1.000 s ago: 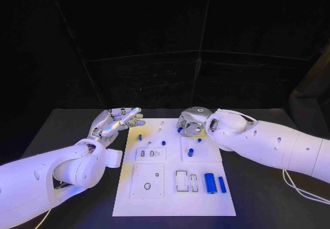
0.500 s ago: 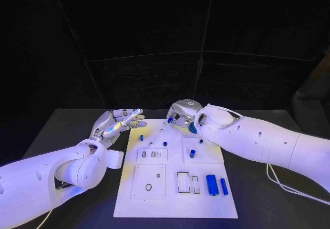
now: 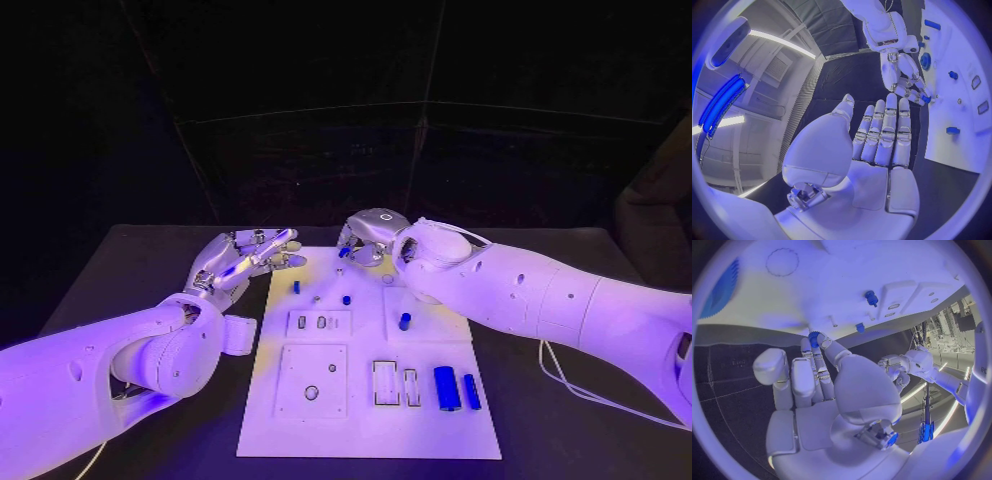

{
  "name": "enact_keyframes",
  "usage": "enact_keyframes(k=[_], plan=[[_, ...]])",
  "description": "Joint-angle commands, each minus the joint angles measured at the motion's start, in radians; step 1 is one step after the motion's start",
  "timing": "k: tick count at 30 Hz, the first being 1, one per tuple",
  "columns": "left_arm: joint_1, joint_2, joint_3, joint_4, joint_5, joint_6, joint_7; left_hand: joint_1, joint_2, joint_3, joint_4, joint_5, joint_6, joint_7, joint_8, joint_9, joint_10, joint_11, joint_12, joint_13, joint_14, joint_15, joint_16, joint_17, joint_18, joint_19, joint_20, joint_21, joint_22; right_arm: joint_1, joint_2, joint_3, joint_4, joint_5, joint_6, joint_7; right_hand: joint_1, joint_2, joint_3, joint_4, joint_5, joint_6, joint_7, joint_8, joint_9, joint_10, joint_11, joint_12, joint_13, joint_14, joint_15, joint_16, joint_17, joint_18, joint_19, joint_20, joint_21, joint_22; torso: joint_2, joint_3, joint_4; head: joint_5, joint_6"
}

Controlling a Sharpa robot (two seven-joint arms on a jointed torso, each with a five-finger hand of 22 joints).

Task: Assemble the parts on the task board

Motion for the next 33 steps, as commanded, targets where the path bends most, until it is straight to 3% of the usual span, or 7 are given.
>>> enact_keyframes(k=[1,12,33], plan=[[0.002,-0.001,0.001,0.004,0.000,0.017,0.002,0.001,0.008,0.000,-0.004,0.003,0.002,0.003,-0.003,-0.001,0.003,0.003,-0.005,-0.001,0.003,0.005,-0.004,0.002,0.015,0.009,-0.002,-0.005,-0.002,0.003,0.008,0.000,-0.009,0.003,0.031,0.011,-0.002,-0.013,0.006,-0.001,0.001,-0.003,0.004,-0.001,0.001,-0.005,0.005,-0.001,0.000,0.021,0.004,0.005,0.001,-0.009,-0.007,0.001,0.006,0.002,0.005,-0.0008,0.0023,0.001,-0.001],[0.004,-0.001,0.001,0.002,0.000,0.021,-0.002,0.001,0.008,0.000,-0.004,0.003,0.002,0.003,-0.003,-0.001,0.003,0.003,-0.005,-0.001,0.003,0.005,-0.004,0.002,0.015,0.009,-0.002,-0.005,-0.002,0.003,0.025,0.000,-0.029,-0.051,0.016,-0.037,-0.010,-0.020,0.012,0.006,-0.002,-0.005,0.004,-0.001,0.001,-0.007,0.006,-0.001,-0.001,0.020,0.005,0.007,0.000,-0.009,-0.009,0.002,0.007,0.001,0.005,-0.0007,0.0023,0.002,-0.005],[0.005,-0.004,0.001,0.001,0.000,0.033,-0.012,0.002,0.010,0.000,-0.006,0.003,0.003,0.003,-0.004,-0.001,0.003,0.003,-0.007,-0.002,0.003,0.005,-0.006,0.003,0.015,0.009,-0.002,-0.006,-0.003,0.003,0.013,0.000,-0.019,-0.083,0.007,-0.067,-0.015,-0.034,0.020,0.010,-0.001,-0.009,0.004,-0.002,0.000,-0.010,0.006,-0.001,0.000,0.020,0.005,0.009,-0.001,-0.009,-0.010,0.003,0.009,0.003,0.006,0.0003,0.0017,0.003,-0.008]])
